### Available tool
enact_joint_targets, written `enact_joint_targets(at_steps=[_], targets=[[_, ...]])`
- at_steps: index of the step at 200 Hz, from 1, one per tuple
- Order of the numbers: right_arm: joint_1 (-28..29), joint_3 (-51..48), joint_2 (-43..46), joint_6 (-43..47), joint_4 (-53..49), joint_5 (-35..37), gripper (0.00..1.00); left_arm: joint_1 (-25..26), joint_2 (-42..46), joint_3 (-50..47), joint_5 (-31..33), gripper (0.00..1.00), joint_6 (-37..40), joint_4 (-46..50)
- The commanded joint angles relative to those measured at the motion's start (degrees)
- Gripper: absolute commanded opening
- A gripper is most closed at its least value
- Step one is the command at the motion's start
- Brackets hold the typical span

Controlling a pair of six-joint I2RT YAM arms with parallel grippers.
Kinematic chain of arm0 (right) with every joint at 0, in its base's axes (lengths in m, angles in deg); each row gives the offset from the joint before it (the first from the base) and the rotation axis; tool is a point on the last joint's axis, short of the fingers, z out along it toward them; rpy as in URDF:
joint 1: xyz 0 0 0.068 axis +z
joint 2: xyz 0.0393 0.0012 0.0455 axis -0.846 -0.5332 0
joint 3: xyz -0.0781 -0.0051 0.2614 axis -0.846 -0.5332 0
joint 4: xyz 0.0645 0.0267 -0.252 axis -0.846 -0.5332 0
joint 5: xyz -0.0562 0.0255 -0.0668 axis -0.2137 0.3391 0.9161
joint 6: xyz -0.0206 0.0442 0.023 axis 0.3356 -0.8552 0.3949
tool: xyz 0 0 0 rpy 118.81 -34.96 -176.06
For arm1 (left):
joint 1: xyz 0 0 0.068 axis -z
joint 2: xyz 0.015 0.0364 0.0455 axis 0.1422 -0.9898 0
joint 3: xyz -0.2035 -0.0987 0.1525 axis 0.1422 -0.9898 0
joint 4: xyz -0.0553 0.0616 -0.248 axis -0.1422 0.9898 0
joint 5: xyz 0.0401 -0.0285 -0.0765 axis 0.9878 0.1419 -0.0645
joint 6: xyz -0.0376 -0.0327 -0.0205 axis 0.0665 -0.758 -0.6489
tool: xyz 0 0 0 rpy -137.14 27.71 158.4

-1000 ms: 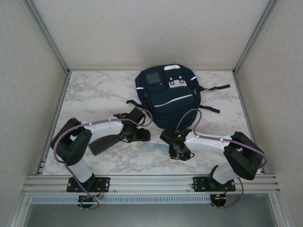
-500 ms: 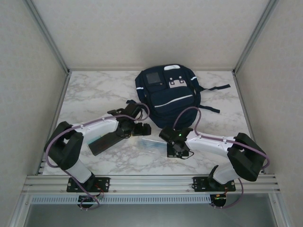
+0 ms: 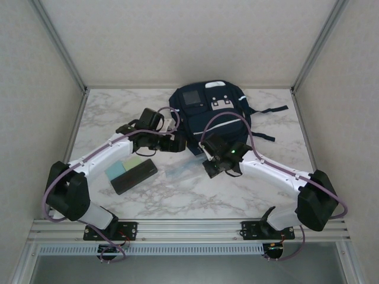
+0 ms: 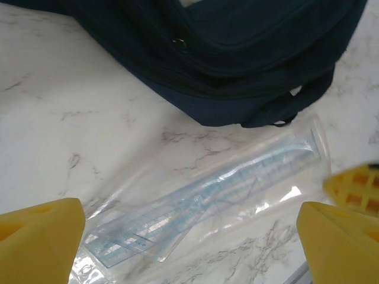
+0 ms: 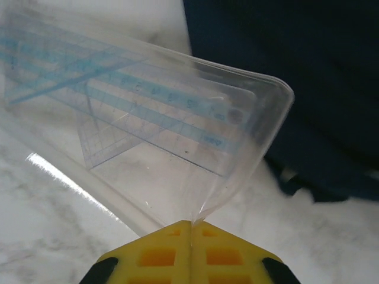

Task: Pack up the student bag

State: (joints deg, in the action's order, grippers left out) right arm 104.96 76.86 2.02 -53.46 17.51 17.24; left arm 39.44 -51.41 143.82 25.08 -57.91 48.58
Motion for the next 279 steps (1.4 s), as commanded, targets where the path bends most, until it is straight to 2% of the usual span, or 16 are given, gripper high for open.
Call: enact_joint_targets(at_steps=[1, 17, 41, 75, 128, 150, 184, 209, 244, 273, 279], targets=[[-4.1, -1.4, 1.3, 15.1, 8.3, -2.0, 0.0, -0.4, -2.6, 0.6, -7.5, 0.92, 5.1, -4.5], [-8.7, 0.2, -0.1, 17.5, 10.4, -5.7, 0.0, -0.3, -5.7, 0.7, -10.5, 0.91, 6.1, -8.1], [-11.6, 2.7, -2.7, 20.7, 12.0, -9.0, 0.0, -0.3, -12.6, 4.3, -14.5, 0.9, 9.6, -7.8], [-13.3, 5.8, -5.2, 23.5, 11.0, -10.9, 0.0, -1.2, -20.7, 8.8, -13.8, 0.9, 11.5, -6.9], [-14.9, 4.4, -5.4, 24.5, 11.5, -11.5, 0.0, -1.9, -24.6, 13.3, -9.6, 0.9, 13.0, -5.7], [-15.2, 4.5, -6.0, 24.3, 11.6, -11.4, 0.0, -2.1, -26.8, 16.1, -8.9, 0.9, 13.7, -3.7], [-16.0, 5.6, -9.2, 20.7, 11.4, -9.0, 0.0, -2.0, -29.5, 17.8, -12.1, 0.9, 12.3, -4.0], [-18.9, 7.2, -12.4, 16.2, 11.7, -8.5, 0.0, -1.8, -31.5, 17.3, -13.4, 0.88, 11.9, -3.4], [-21.2, 8.7, -14.8, 11.4, 13.8, -10.2, 0.0, -0.9, -32.5, 16.7, -14.4, 0.8, 10.3, -3.4], [-22.7, 8.3, -14.4, 8.1, 15.3, -14.6, 0.0, -0.2, -33.2, 17.0, -14.8, 0.61, 8.7, -3.8], [-23.2, 8.3, -14.6, 7.2, 15.4, -16.0, 0.04, -0.1, -33.3, 17.0, -15.4, 0.58, 8.4, -4.0]])
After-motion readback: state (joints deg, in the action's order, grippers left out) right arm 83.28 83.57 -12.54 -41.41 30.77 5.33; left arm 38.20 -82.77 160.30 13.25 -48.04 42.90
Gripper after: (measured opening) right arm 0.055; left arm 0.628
